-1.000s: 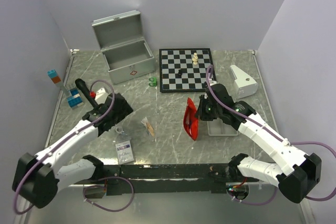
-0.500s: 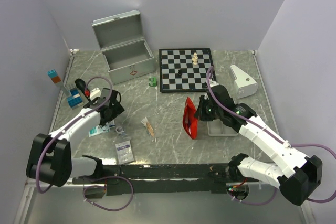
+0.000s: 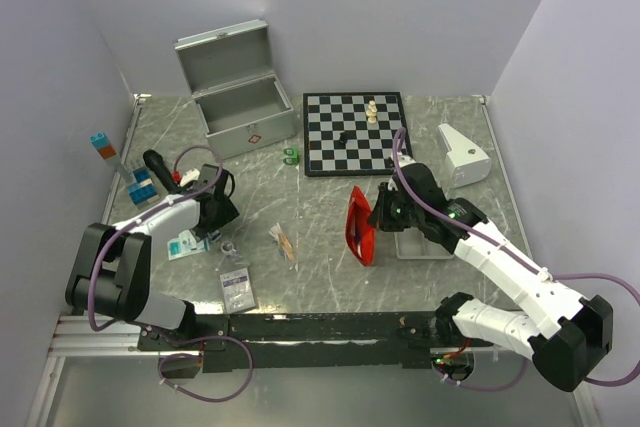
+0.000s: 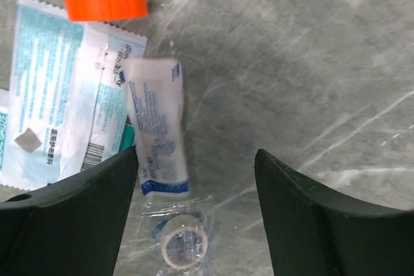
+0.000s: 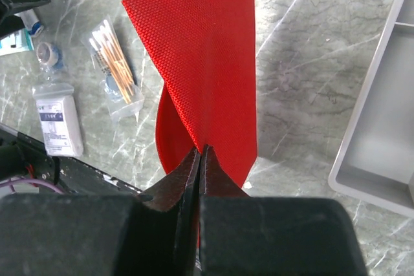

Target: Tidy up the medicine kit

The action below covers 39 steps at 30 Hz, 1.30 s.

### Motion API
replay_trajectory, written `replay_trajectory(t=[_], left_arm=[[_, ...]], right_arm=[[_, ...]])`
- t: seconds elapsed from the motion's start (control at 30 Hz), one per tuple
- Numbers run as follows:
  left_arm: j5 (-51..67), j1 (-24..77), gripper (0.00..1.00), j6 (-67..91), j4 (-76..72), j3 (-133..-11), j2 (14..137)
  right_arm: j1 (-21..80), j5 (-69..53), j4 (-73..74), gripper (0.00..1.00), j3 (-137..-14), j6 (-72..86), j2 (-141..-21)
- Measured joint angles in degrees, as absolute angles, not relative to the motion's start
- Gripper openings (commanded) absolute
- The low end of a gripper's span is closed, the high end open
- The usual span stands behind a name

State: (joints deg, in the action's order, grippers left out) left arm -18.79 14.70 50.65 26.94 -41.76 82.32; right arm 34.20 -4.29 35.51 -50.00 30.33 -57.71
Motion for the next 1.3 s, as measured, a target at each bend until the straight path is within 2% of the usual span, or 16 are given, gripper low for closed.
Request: replay_trajectory(t=[0.2, 0.4, 0.77, 1.17, 1.3], left_arm=[[-18.20, 14.41, 0.52, 49.98, 25.30, -41.82, 83.02], [-15.70, 14.33, 0.29, 49.65, 21.85, -41.69, 83.44], [-9.78, 14.52, 0.01, 49.23, 20.88, -41.41, 81.28], [-3.05, 21.50, 0.01, 50.65, 16.97, -38.94, 64.86], [-0.51, 27.24, 0.01, 52.99, 13.52, -37.69, 59.53]], right_arm=[[34.20, -4.29, 35.40, 0.00, -49.67, 30.33, -57.69], [34.20, -4.27, 35.38, 0.00, -49.67, 30.35, -57.69], [34.20, -4.36, 35.35, 0.00, -49.67, 30.39, -57.98], [34.20, -5.19, 35.40, 0.00, -49.95, 30.89, -58.08], [34.20, -6.00, 35.68, 0.00, -51.11, 31.66, -58.92]])
